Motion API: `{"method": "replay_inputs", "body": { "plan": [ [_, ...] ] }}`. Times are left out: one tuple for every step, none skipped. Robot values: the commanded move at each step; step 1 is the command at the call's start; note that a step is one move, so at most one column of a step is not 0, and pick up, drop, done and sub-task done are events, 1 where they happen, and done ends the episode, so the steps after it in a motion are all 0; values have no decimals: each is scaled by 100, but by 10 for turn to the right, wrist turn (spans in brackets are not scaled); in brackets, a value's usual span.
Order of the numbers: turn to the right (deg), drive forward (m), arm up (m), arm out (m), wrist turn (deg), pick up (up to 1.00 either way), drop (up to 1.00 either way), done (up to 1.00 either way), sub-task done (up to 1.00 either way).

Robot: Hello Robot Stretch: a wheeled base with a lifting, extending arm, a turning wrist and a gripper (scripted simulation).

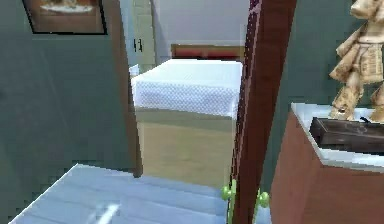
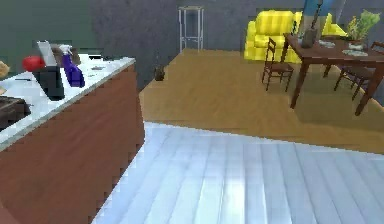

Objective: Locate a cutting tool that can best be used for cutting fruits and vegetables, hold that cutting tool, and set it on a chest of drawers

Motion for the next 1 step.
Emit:
{"method": "replay_inputs", "body": {
  "plan": [
    [450, 0, 0, 0, 0, 0, 0, 0, 0]
  ]
}}
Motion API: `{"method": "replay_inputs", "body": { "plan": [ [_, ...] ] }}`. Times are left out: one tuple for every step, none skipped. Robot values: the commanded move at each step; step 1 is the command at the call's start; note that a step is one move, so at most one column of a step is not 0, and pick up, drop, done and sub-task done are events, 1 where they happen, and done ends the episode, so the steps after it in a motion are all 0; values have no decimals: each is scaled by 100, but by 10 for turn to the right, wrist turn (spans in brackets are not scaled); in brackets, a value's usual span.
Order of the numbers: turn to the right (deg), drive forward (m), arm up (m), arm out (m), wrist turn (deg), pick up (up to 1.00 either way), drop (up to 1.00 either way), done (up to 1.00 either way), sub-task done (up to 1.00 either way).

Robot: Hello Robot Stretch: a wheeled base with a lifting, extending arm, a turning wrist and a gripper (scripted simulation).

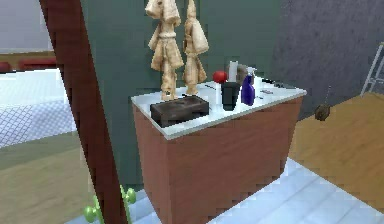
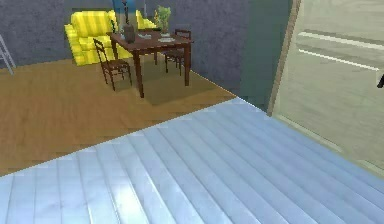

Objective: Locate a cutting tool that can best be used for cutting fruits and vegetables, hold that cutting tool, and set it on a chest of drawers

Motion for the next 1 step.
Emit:
{"method": "replay_inputs", "body": {
  "plan": [
    [30, 0, 0, 0, 0, 0, 0, 0, 0]
  ]
}}
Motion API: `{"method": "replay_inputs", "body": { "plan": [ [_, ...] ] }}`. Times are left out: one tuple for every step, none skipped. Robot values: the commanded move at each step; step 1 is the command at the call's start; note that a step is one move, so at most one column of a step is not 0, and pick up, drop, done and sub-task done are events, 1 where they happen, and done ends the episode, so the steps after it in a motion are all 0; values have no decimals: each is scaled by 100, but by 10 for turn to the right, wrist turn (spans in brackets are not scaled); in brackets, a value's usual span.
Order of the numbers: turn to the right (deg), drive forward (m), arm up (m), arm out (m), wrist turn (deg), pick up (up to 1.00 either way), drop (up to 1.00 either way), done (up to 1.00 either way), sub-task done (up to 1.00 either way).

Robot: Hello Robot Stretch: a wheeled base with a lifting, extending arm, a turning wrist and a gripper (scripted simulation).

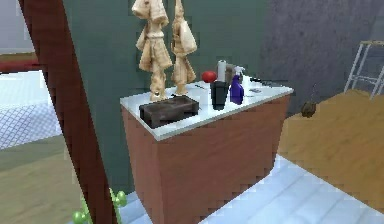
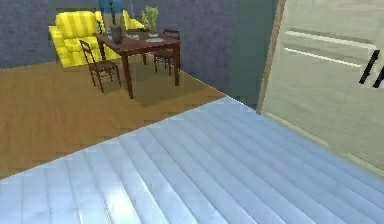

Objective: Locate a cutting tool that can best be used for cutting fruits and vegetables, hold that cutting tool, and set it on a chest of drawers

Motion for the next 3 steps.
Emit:
{"method": "replay_inputs", "body": {
  "plan": [
    [0, 35, 0, 0, 0, 0, 0, 0, 0],
    [-60, 0, 0, 0, 0, 0, 0, 0, 0],
    [0, 30, 0, 0, 0, 0, 0, 0, 0]
  ]
}}
